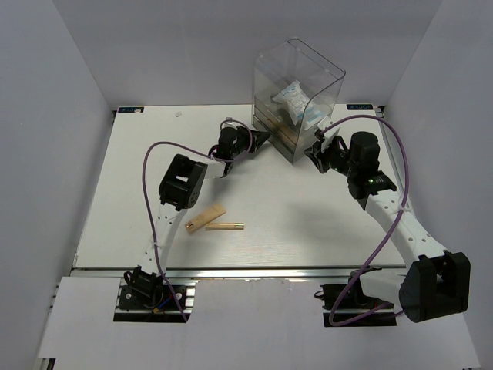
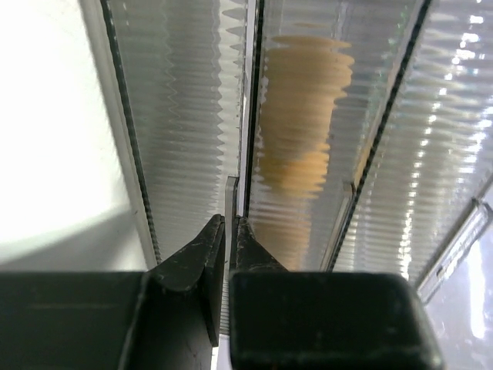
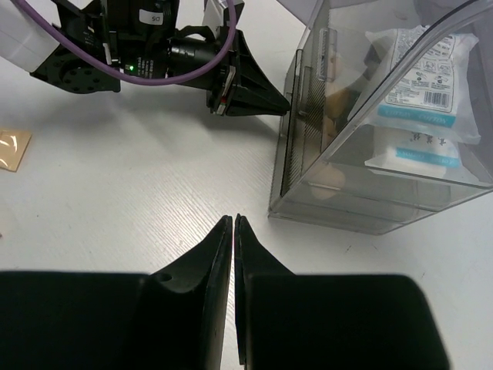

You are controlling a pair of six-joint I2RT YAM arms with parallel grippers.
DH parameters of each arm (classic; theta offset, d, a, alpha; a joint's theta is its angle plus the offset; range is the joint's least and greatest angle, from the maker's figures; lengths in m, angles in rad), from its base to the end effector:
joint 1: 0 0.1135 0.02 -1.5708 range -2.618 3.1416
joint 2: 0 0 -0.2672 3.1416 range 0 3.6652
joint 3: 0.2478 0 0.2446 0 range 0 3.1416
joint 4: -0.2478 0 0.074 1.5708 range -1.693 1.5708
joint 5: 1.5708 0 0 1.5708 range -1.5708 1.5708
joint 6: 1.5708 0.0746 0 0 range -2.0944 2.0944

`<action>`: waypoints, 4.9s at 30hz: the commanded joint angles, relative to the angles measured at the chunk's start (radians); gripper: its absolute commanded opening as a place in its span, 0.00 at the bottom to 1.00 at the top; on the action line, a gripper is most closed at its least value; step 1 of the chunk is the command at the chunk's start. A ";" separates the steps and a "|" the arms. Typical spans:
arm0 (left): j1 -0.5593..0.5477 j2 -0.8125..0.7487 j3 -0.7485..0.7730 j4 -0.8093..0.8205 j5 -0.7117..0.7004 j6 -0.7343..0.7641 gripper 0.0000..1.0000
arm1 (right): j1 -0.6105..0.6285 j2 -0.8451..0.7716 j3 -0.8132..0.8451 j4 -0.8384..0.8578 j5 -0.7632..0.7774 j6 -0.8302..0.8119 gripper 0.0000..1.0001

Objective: Organize the makeup

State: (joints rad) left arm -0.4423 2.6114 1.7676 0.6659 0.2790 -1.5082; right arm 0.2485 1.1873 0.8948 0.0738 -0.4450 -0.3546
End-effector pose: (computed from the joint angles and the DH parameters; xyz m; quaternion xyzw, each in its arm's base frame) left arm 0.5302 -0.2738 0.0855 -0.3091 0.6996 -0.5857 0.2681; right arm 0.2852 0.1055 0.3197 -0.3578 0.6855 0.1395 0.6186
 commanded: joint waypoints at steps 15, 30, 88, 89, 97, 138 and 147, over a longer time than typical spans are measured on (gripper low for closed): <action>0.062 -0.303 -0.394 0.000 0.029 0.143 0.00 | -0.005 0.017 0.033 -0.060 -0.130 -0.037 0.18; 0.088 -0.392 -0.408 -0.075 0.103 0.224 0.44 | 0.096 0.130 0.121 -0.395 -0.355 -0.308 0.56; 0.358 -1.685 -1.100 -1.016 -0.061 1.085 0.92 | 0.491 0.428 0.339 -0.356 0.307 -0.066 0.00; 0.352 -1.671 -1.100 -1.010 -0.058 1.083 0.92 | 0.474 0.454 0.367 -0.345 0.342 -0.054 0.00; 0.157 -1.513 -1.065 -1.034 -0.191 1.080 0.92 | 0.376 0.731 0.656 -0.253 0.632 -0.050 0.00; -0.065 -1.094 -0.919 -1.128 -0.303 1.442 0.83 | 0.212 0.422 0.492 -0.244 -0.230 -0.135 0.65; -0.107 -1.022 -0.892 -1.149 -0.449 1.462 0.54 | 0.138 0.341 0.444 -0.236 -0.294 -0.031 0.66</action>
State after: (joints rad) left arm -0.5472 1.5822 0.8532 -0.4606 -0.0967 -0.0681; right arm 0.4145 1.5814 1.3384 -0.1844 -0.6788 -0.4431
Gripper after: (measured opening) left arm 0.591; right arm 0.658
